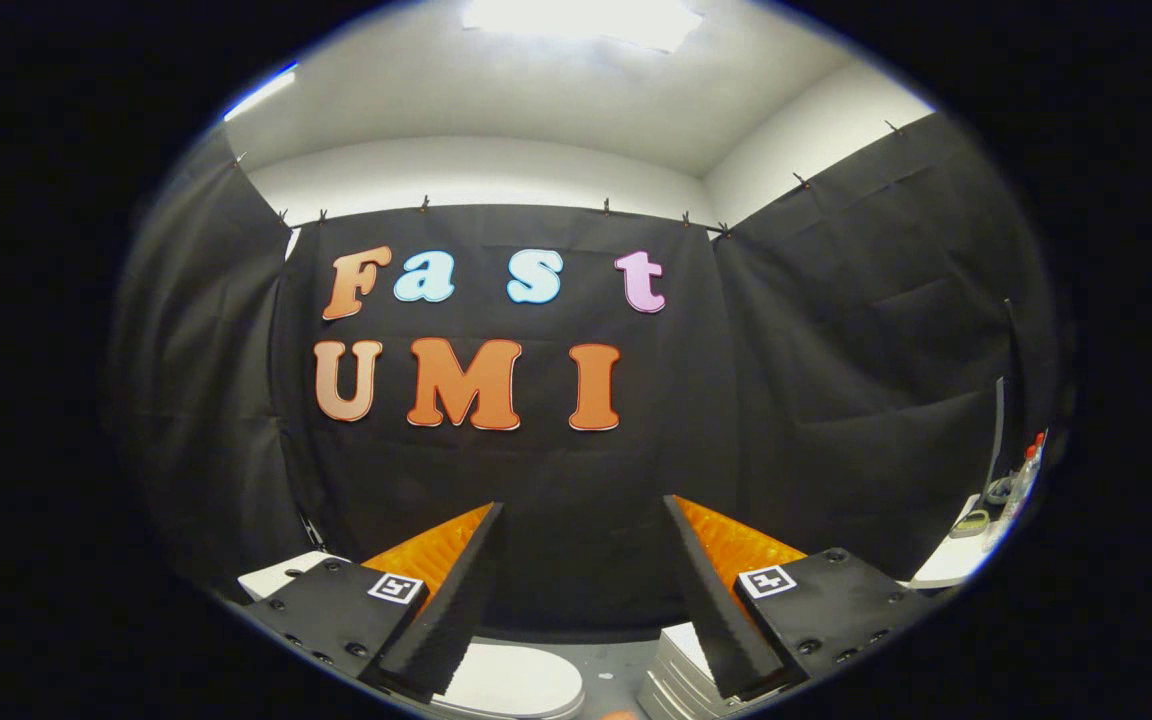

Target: Open the toilet lid.

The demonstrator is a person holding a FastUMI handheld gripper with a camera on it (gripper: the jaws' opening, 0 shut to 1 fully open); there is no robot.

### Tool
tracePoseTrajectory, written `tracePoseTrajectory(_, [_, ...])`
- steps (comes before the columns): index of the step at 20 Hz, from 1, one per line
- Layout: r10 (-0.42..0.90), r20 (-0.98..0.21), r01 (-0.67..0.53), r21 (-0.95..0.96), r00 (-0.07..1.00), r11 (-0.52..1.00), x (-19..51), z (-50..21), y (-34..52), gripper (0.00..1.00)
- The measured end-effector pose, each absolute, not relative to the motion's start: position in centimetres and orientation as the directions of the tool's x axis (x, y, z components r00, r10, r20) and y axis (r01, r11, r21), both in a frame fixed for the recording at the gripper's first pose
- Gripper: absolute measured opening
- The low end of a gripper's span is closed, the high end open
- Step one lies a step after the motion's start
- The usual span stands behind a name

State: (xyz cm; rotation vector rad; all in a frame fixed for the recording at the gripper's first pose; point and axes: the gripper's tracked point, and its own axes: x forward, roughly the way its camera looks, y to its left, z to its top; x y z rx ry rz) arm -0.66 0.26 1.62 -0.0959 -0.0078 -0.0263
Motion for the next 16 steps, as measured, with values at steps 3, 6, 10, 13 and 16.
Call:
tracePoseTrajectory(3, [-0.008,-0.004,0.008,-0.096,1.000,0.995,-0.6,1.3,1.1,0.99])
tracePoseTrajectory(6, [-0.003,-0.013,0.002,-0.086,1.000,0.996,-0.4,0.9,1.2,0.99])
tracePoseTrajectory(10, [0.002,-0.018,-0.003,-0.070,1.000,0.998,-0.2,0.7,1.5,0.98])
tracePoseTrajectory(13, [0.019,-0.032,-0.021,-0.065,0.999,0.998,-0.1,-0.2,1.7,0.98])
tracePoseTrajectory(16, [0.058,-0.062,-0.060,-0.042,0.996,0.997,0.3,-2.7,2.3,0.99])
